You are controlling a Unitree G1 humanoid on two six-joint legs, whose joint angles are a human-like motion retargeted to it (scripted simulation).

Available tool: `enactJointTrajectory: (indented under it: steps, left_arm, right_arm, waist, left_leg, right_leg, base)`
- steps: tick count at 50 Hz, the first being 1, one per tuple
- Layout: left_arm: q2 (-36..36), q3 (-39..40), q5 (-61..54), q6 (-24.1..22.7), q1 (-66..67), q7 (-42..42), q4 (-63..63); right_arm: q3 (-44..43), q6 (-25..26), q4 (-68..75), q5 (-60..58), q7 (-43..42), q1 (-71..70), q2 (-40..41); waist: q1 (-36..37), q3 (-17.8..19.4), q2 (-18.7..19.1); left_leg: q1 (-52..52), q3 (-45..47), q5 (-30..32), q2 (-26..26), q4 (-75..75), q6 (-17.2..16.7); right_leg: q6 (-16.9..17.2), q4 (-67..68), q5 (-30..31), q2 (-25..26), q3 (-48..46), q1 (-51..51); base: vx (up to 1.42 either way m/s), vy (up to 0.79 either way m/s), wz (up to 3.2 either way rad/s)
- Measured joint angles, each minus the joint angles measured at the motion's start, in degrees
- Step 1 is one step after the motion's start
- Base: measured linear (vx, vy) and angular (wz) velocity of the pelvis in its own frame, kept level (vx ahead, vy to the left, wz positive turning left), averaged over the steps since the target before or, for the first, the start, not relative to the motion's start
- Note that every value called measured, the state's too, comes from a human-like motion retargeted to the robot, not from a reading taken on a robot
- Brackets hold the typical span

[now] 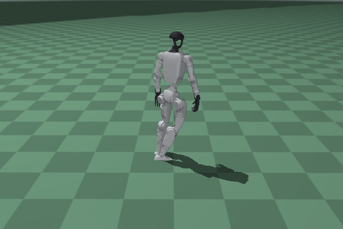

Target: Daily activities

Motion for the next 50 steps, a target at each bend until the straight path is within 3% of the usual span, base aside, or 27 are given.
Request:
enactJointTrajectory:
  steps: [3,5,7,9,17,22,30,32,35,39,45,50]
  left_arm:
    - [-0.33,1.09,-0.01,-0.01,0.26,0.9,0.91]
    - [-0.51,1.75,0.0,0.05,0.38,1.42,1.57]
    - [-0.62,2.28,0.08,0.24,0.51,1.69,2.28]
    - [-0.59,2.89,0.28,0.5,0.8,1.69,3.08]
    - [0.48,5.08,0.93,1.61,3.4,-0.02,5.42]
    - [0.79,6.09,-0.28,1.47,4.54,-1.41,6.17]
    - [1.68,5.66,-2.91,1.52,1.65,-2.26,6.3]
    - [1.86,5.71,-4.32,1.79,-0.04,-1.89,6.15]
    - [2.24,6.29,-6.71,2.34,-2.8,-1.22,5.96]
    - [3.78,8.5,-8.85,3.02,-5.33,-0.64,6.17]
    - [10.23,13.33,-8.49,4.26,-6.78,-0.97,7.71]
    - [20.43,17.64,-4.92,5.44,-6.58,-3.26,8.77]
  right_arm:
    - [-0.1,-0.12,0.66,-1.56,-0.01,-0.22,-0.73]
    - [-0.46,-0.1,1.39,-2.45,-0.22,-0.34,-1.37]
    - [-1.17,-0.04,2.36,-2.97,-0.58,-0.45,-2.08]
    - [-1.98,0.13,3.5,-3.15,-1.11,-0.67,-2.64]
    - [-6.47,1.35,7.59,-1.42,-4.13,-1.63,-4.26]
    - [-8.43,1.75,9.11,0.93,-5.28,-1.18,-3.92]
    - [-8.64,2.36,10.16,4.19,-5.23,-0.65,-1.18]
    - [-8.53,2.65,10.49,5.17,-4.96,-0.73,-0.38]
    - [-8.81,3.24,11.21,6.72,-4.66,-1.12,0.61]
    - [-10.53,4.05,11.97,8.41,-4.7,-1.6,0.12]
    - [-16.1,5.36,12.1,9.61,-5.01,-2.68,-7.29]
    - [-22.32,6.42,10.42,9.65,-3.87,-2.57,-18.92]
  waist:
    - [0.85,0.55,0.33]
    - [1.13,0.92,0.5]
    - [0.69,1.12,0.41]
    - [0.73,1.14,0.46]
    - [0.83,0.28,3.98]
    - [-1.7,-1.56,6.45]
    - [-6.87,-3.8,6.35]
    - [-8.29,-3.8,5.53]
    - [-10.83,-3.36,3.68]
    - [-11.98,-3.77,1.91]
    - [-11.6,-4.98,0.68]
    - [-11.42,-6.28,0.44]
  left_leg:
    - [-2.27,-0.94,0.34,0.02,2.99,-0.78]
    - [-4.41,0.79,-0.03,0.94,5.88,0.59]
    - [-7.59,7.19,-1.68,3.93,9.6,5.83]
    - [-10.36,9.86,-4.18,5.43,14.9,8.29]
    - [-12.98,7.54,-15.34,9.36,36.63,9.57]
    - [-7.04,7.96,-17.09,7.64,27.84,9.91]
    - [0.9,14.5,-13.11,2.81,8.72,11.69]
    - [2.74,15.49,-10.66,0.5,3.99,11.72]
    - [6.21,15.72,-5.72,-3.94,-4.52,11.99]
    - [9.36,16.71,-1.76,-7.04,-12.01,12.26]
    - [10.85,18.02,-0.82,-7.82,-14.17,12.08]
    - [11.53,18.15,-0.86,-7.44,-14.16,11.76]
  right_leg:
    - [-0.71,-0.6,0.29,0.3,-0.93,-0.05]
    - [-1.13,-1.03,0.5,0.23,-2.03,-0.07]
    - [-1.31,-1.61,0.7,-0.3,-3.8,-0.24]
    - [-1.35,-2.06,0.95,-0.47,-4.23,-0.53]
    - [-1.43,-3.5,2.02,2.84,-2.24,0.1]
    - [-0.69,-5.69,3.34,4.26,-0.49,0.13]
    - [1.22,-3.33,1.85,-0.06,0.47,-3.79]
    - [4.63,-1.57,0.36,-2.67,6.94,-7.09]
    - [11.54,3.23,-0.27,-7.48,24.98,-12.75]
    - [14.09,6.84,-1.46,-8.95,33.42,-14.69]
    - [14.68,2.96,0.7,-8.73,35.15,-12.45]
    - [14.95,-2.63,3.15,-7.93,35.73,-9.28]
  base:
    - [-0.08,-0.08,0.45]
    - [-0.07,-0.07,0.77]
    - [-0.06,-0.04,1.08]
    - [-0.03,-0.01,0.62]
    - [0.01,0.04,-0.09]
    - [0.04,0.13,-0.23]
    - [-0.03,0.15,-0.12]
    - [-0.07,0.15,0.47]
    - [-0.07,0.17,0.78]
    - [-0.03,0.1,0.13]
    - [0.0,0.02,-0.12]
    - [0.0,0.0,0.0]
